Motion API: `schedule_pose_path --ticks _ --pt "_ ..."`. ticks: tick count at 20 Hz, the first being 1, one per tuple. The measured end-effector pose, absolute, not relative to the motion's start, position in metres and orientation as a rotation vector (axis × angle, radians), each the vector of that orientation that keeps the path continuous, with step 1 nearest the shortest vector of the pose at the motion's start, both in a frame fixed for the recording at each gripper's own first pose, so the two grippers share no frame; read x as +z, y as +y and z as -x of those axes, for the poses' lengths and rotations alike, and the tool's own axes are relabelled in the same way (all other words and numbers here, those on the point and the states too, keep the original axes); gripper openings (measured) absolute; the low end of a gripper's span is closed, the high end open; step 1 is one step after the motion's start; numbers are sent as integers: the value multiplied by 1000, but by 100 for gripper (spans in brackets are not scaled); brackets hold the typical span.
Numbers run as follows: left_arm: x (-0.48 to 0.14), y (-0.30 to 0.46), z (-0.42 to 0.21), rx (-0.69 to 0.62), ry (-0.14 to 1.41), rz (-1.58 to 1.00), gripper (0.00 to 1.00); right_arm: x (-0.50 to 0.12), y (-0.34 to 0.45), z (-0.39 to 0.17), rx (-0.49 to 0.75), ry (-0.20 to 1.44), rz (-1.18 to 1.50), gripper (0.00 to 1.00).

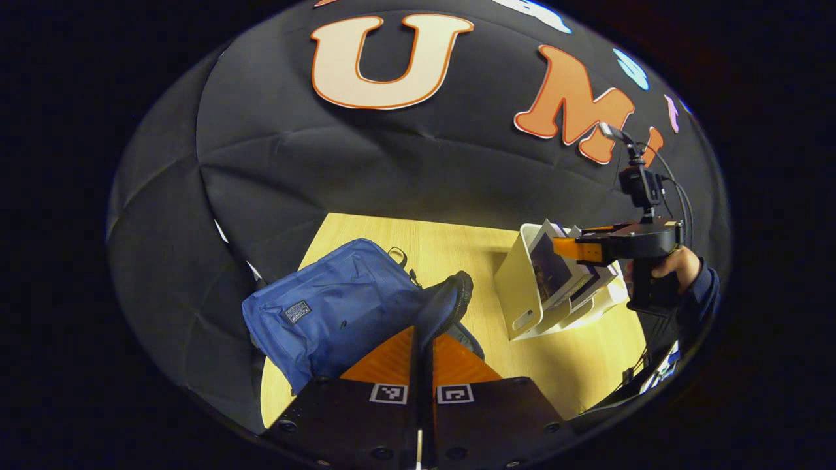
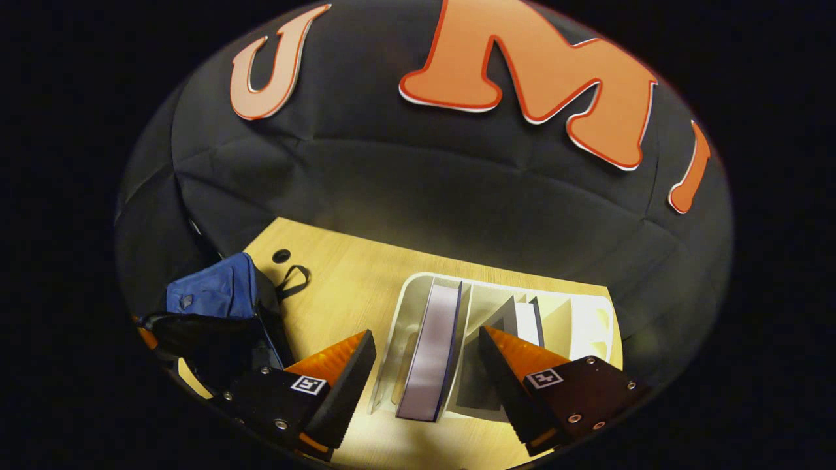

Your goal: Open the schoolbag, grab two books from the bookshelf and put them into the schoolbag.

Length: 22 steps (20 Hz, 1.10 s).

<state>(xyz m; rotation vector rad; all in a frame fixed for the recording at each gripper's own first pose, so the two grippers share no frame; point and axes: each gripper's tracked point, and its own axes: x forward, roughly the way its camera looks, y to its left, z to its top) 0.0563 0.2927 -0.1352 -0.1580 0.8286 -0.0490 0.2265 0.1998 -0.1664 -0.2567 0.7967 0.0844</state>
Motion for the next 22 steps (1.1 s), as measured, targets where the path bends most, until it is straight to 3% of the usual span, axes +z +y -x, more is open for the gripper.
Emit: schedule_pose_path --ticks 6,8,9,11,12,14,15,16,20,21,22 --pt "-129 303 -68 -70 829 135 2 -197 194 -237 59 939 263 93" --pt "-132 304 -71 -74 828 130 2 -206 190 -239 38 975 261 84" --pt "-131 304 -70 -76 828 136 2 -211 187 -239 32 998 267 65" --pt "-130 305 -72 -79 828 142 2 -226 185 -232 34 1071 282 67" --pt "-130 305 -73 -81 826 143 2 -229 186 -229 40 1100 270 46" --pt "-131 305 -74 -83 826 149 2 -233 190 -226 43 1137 227 48" --pt "-133 305 -73 -85 828 154 2 -233 192 -224 37 1157 197 36" --pt "-133 306 -73 -87 831 157 2 -233 193 -224 38 1168 168 43" --pt "-135 306 -74 -95 828 168 2 -222 184 -218 49 1174 119 39" --pt "-135 306 -73 -97 830 169 2 -215 181 -217 53 1158 113 29" --pt "-134 305 -73 -101 831 171 2 -206 177 -216 58 1146 106 37"
